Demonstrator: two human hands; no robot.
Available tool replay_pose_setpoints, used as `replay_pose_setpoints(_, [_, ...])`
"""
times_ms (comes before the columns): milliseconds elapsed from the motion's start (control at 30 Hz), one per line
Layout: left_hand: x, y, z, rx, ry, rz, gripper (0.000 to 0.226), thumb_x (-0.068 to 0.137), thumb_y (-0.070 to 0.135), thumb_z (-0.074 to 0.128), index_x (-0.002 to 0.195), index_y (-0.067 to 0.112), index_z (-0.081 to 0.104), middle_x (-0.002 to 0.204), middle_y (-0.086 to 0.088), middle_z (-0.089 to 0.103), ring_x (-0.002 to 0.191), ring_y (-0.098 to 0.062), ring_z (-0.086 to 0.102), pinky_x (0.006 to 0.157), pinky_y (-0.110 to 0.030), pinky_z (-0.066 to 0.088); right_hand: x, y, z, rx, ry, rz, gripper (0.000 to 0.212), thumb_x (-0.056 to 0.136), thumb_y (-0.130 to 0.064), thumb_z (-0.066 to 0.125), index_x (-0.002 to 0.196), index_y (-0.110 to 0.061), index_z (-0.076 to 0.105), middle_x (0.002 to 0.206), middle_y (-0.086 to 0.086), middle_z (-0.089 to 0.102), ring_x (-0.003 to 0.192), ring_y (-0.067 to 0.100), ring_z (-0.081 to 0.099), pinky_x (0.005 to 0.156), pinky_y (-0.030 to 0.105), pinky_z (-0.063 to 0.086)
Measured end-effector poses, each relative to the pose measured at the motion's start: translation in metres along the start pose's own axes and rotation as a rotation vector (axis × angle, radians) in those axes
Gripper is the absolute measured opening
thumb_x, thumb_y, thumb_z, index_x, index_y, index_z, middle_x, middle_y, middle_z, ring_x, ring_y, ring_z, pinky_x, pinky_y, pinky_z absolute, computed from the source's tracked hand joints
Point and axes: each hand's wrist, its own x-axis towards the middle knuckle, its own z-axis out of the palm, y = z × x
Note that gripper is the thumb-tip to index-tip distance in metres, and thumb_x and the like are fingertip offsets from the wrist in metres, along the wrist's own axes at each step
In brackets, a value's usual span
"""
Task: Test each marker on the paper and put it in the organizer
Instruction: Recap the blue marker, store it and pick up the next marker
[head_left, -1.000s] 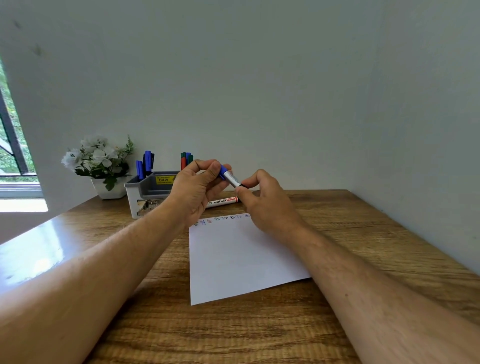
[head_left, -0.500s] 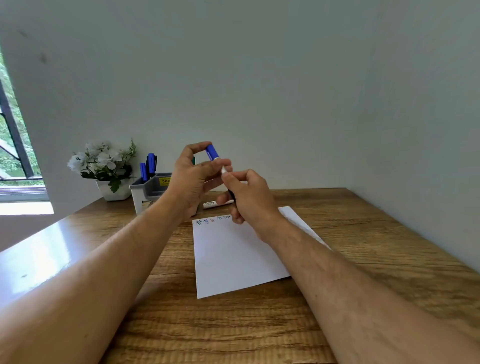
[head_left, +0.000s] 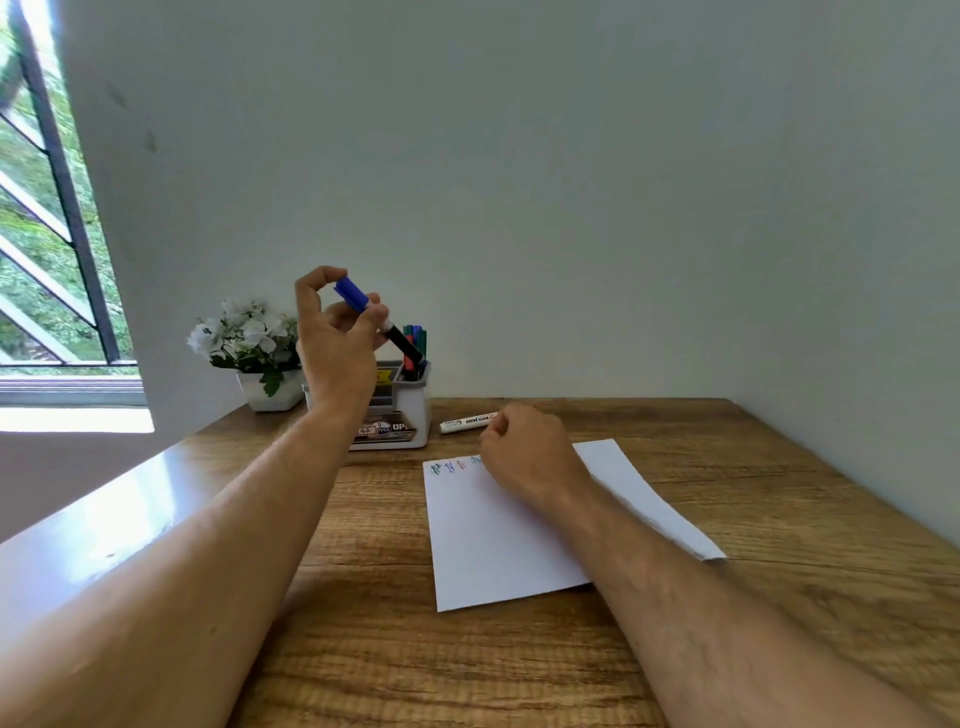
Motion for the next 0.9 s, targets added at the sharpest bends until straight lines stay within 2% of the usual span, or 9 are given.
replay_pose_setpoints(133, [0.016,-0.001,0.003,0.115,0.129,0.110,0.048,0.087,0.001,0.066,0.111,0.039,0.048,0.092,-0.004,0.071,0.084,-0.018,0.071,0.085,-0.043,0.059,0.000,-0.001,0.003,-0.090,-0.065,0.001,0.020,0.094,-0.016,0.051,0.100,-0.011,0.069,0.097,0.005,0.069,0.083,0.018,0.061,0.065,0.025,0.043])
replay_pose_setpoints(233, [0.023,-0.009,0.008,0.247,0.158,0.135,0.045,0.087,0.007,0.067,0.115,0.037,0.049,0.091,0.003,0.070,0.085,-0.015,0.070,0.085,-0.042,0.058,0.002,-0.002,0.003,-0.102,-0.066,0.010,0.020,0.093,-0.016,0.052,0.099,-0.010,0.069,0.093,0.005,0.067,0.077,0.017,0.058,0.064,0.025,0.043])
replay_pose_setpoints(367, [0.026,-0.025,0.008,0.395,0.084,0.147,0.043,0.088,0.012,0.067,0.117,0.037,0.048,0.088,0.007,0.067,0.081,-0.010,0.067,0.079,-0.030,0.056,0.006,-0.002,0.002,-0.108,-0.072,0.029,0.018,0.093,-0.020,0.055,0.099,-0.011,0.070,0.093,0.004,0.067,0.075,0.016,0.057,0.052,0.023,0.037])
replay_pose_setpoints(433, [0.026,-0.030,0.007,0.443,0.041,0.138,0.044,0.088,0.012,0.068,0.116,0.039,0.047,0.086,0.008,0.067,0.077,-0.010,0.067,0.070,-0.019,0.052,0.007,-0.002,0.003,-0.103,-0.081,0.028,0.018,0.091,-0.020,0.057,0.097,-0.011,0.071,0.094,0.003,0.069,0.073,0.015,0.057,0.049,0.021,0.036])
replay_pose_setpoints(500, [0.026,-0.033,0.007,0.469,0.007,0.127,0.044,0.089,0.009,0.067,0.114,0.040,0.047,0.085,0.008,0.067,0.074,-0.009,0.068,0.056,-0.006,0.046,0.008,-0.001,0.004,-0.107,-0.091,0.023,0.018,0.090,-0.019,0.058,0.096,-0.011,0.072,0.095,0.003,0.070,0.073,0.014,0.057,0.052,0.021,0.039])
replay_pose_setpoints(567, [0.026,-0.034,0.006,0.499,-0.022,0.115,0.045,0.090,0.005,0.065,0.113,0.040,0.048,0.085,0.007,0.066,0.071,-0.006,0.067,0.050,0.000,0.041,0.008,0.000,0.004,-0.110,-0.091,0.020,0.018,0.089,-0.019,0.058,0.096,-0.011,0.072,0.096,0.003,0.071,0.075,0.015,0.057,0.059,0.023,0.042])
replay_pose_setpoints(667, [0.023,-0.038,0.007,0.589,-0.062,0.070,0.043,0.093,0.005,0.061,0.118,0.038,0.047,0.091,0.002,0.066,0.072,-0.001,0.063,0.047,-0.007,0.042,0.009,0.000,0.005,-0.113,-0.095,0.017,0.017,0.089,-0.021,0.059,0.097,-0.012,0.072,0.097,0.002,0.069,0.076,0.014,0.058,0.058,0.024,0.043])
replay_pose_setpoints(800, [0.021,-0.044,0.007,0.692,-0.091,0.022,0.041,0.094,0.006,0.059,0.122,0.034,0.049,0.094,-0.001,0.066,0.072,0.000,0.060,0.054,-0.012,0.038,0.009,0.002,0.006,-0.112,-0.097,0.008,0.016,0.089,-0.023,0.062,0.096,-0.013,0.071,0.095,0.001,0.069,0.072,0.010,0.056,0.051,0.021,0.039])
replay_pose_setpoints(900, [0.020,-0.047,0.006,0.745,-0.162,-0.012,0.040,0.095,0.007,0.057,0.126,0.033,0.048,0.095,-0.003,0.067,0.078,-0.006,0.062,0.055,-0.014,0.039,0.010,0.003,0.006,-0.112,-0.092,0.010,0.015,0.089,-0.024,0.062,0.094,-0.013,0.072,0.093,0.001,0.069,0.072,0.010,0.056,0.051,0.021,0.039])
